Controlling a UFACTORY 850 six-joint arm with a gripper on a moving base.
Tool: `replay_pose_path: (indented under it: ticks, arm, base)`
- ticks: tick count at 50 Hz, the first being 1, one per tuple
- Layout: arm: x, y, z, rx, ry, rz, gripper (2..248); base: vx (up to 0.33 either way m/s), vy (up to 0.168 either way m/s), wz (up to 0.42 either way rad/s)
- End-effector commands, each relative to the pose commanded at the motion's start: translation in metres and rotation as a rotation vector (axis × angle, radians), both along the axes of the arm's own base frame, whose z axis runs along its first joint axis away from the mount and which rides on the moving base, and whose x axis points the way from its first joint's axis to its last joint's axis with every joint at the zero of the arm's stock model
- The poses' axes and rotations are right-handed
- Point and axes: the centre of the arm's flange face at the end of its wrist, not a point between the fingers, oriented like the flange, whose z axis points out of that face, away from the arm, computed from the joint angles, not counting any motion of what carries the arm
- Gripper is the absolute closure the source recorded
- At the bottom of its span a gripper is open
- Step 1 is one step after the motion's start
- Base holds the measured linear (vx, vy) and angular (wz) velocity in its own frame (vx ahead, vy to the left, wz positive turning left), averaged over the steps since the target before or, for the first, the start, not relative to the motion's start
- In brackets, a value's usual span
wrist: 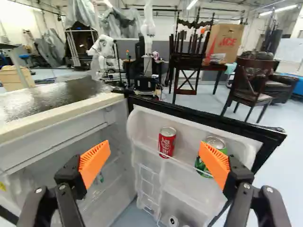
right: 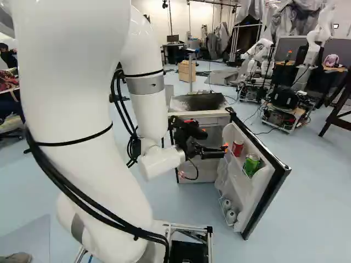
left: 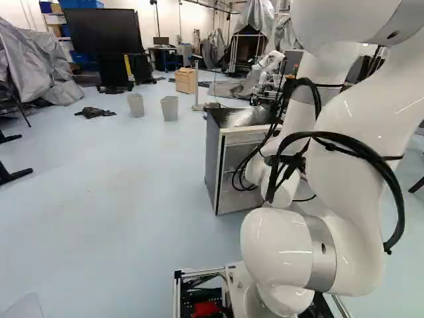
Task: Grab a drink from the fridge
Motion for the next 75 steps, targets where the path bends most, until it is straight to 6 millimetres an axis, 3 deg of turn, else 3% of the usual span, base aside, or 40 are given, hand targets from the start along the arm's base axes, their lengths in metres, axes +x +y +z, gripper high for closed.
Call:
replay_pose_path:
  ticks: [47,75]
  arm:
    - [0.043,0.020,-0.038,0.065,0.071,0.460,3]
    - [0.045,0.023,-0.041,0.071,0.076,0.487,3]
  base:
    - [0.000,0.000,0.000]
    - [0.000,0.000,0.000]
